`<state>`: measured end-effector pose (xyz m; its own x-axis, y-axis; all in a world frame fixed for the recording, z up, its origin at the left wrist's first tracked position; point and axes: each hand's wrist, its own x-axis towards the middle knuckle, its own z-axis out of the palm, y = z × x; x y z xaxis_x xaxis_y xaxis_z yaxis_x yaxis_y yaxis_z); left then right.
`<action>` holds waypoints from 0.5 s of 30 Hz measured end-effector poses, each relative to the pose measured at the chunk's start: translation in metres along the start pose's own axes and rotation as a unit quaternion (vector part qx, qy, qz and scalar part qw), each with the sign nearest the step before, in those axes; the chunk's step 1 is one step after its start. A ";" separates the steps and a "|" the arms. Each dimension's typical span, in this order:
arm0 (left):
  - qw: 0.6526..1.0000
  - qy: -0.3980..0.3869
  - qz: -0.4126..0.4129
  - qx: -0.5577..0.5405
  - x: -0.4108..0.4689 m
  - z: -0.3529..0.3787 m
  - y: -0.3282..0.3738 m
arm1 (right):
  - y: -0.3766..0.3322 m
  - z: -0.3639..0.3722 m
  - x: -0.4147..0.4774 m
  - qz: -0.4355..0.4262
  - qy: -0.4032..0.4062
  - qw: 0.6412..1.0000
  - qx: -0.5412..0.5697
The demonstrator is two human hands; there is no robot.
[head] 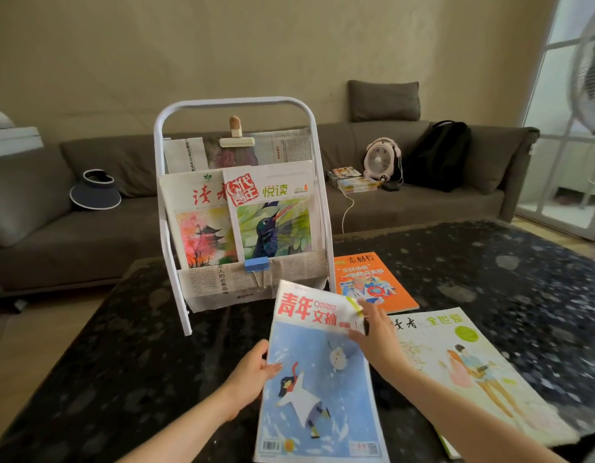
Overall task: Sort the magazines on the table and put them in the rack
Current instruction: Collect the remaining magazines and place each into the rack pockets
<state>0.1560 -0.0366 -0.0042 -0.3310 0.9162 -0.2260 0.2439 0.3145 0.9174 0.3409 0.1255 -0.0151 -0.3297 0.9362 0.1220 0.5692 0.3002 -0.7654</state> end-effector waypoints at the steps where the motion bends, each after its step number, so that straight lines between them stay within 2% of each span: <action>1: 1.000 0.008 0.009 -0.008 -0.003 -0.005 0.002 | -0.006 0.001 0.002 0.028 -0.009 0.999 0.031; 3: 0.999 0.027 0.023 -0.018 -0.006 -0.016 0.002 | -0.017 0.000 0.006 0.080 -0.072 0.989 0.106; 5: 0.999 0.035 0.025 -0.019 -0.010 -0.026 0.002 | -0.025 -0.003 0.005 0.095 -0.153 0.972 0.152; 7: 0.999 0.033 0.021 0.014 -0.015 -0.035 0.003 | -0.032 -0.006 0.003 0.078 -0.185 0.972 0.125; 10: 0.993 0.057 0.048 0.094 -0.019 -0.055 0.022 | -0.057 -0.018 0.011 0.035 -0.184 0.980 0.060; 15: 0.967 0.163 0.145 0.131 -0.014 -0.109 0.106 | -0.146 -0.060 0.056 -0.068 -0.092 0.984 0.140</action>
<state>0.0871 -0.0427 0.1317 -0.4733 0.8616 0.1835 0.5777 0.1463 0.8030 0.2847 0.1449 0.1409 -0.5342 0.8339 0.1388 0.2898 0.3349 -0.8966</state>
